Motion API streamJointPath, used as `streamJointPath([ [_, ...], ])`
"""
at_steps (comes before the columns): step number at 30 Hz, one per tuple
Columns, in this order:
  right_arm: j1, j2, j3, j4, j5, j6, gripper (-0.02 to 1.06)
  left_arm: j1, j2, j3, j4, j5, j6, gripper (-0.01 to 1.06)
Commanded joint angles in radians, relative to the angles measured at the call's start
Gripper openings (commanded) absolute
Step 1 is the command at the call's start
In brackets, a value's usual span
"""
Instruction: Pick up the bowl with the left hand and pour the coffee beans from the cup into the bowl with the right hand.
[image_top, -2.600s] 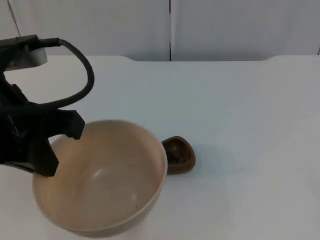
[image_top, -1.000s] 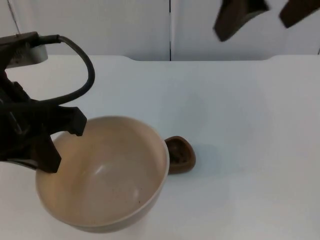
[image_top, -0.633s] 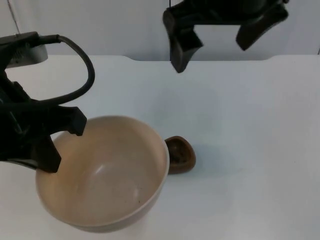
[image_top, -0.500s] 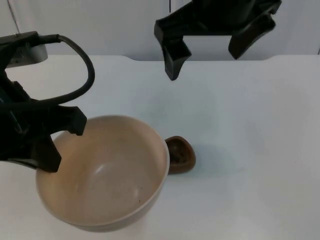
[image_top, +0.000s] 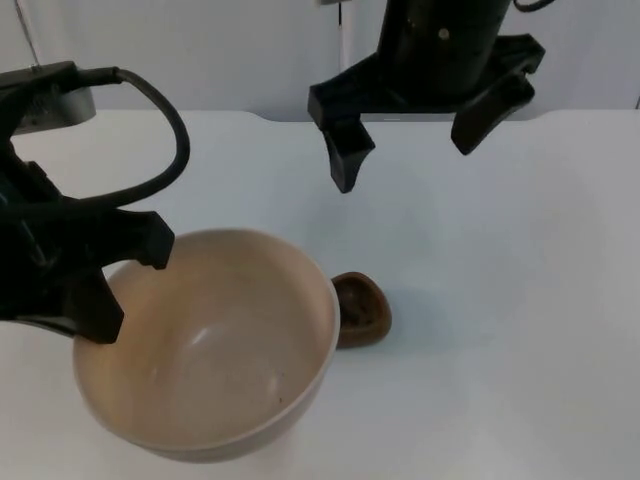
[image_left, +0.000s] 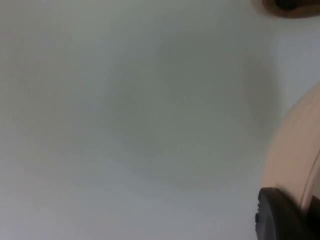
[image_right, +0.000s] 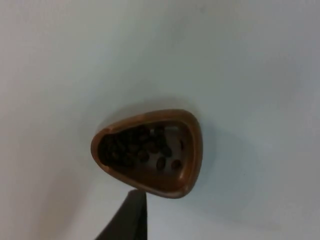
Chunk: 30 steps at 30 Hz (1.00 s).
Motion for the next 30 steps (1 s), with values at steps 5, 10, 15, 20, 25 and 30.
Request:
streamJointPath([
  [5, -0.005, 0.051, -0.004, 0.020, -0.022, -0.003, 1.00, -0.006, -0.007, 0.003, -0.015, -0.008, 0.000, 0.00],
  [10, -0.005, 0.096, -0.004, 0.021, -0.040, -0.003, 1.00, -0.006, -0.007, 0.003, -0.017, -0.008, 0.000, 0.00],
  [15, -0.005, 0.143, -0.004, 0.025, -0.073, -0.003, 0.98, -0.006, -0.007, 0.003, -0.019, -0.008, 0.000, 0.00],
  [20, -0.016, 0.173, -0.004, 0.025, -0.083, -0.003, 0.95, -0.006, -0.007, 0.003, -0.019, -0.008, 0.000, 0.00],
  [25, -0.027, 0.199, -0.004, 0.029, -0.095, -0.003, 0.95, -0.006, -0.007, 0.003, -0.023, -0.010, 0.000, 0.00],
  [30, -0.027, 0.226, -0.004, 0.032, -0.117, -0.021, 0.95, -0.006, -0.007, 0.003, -0.023, -0.018, 0.000, 0.00],
])
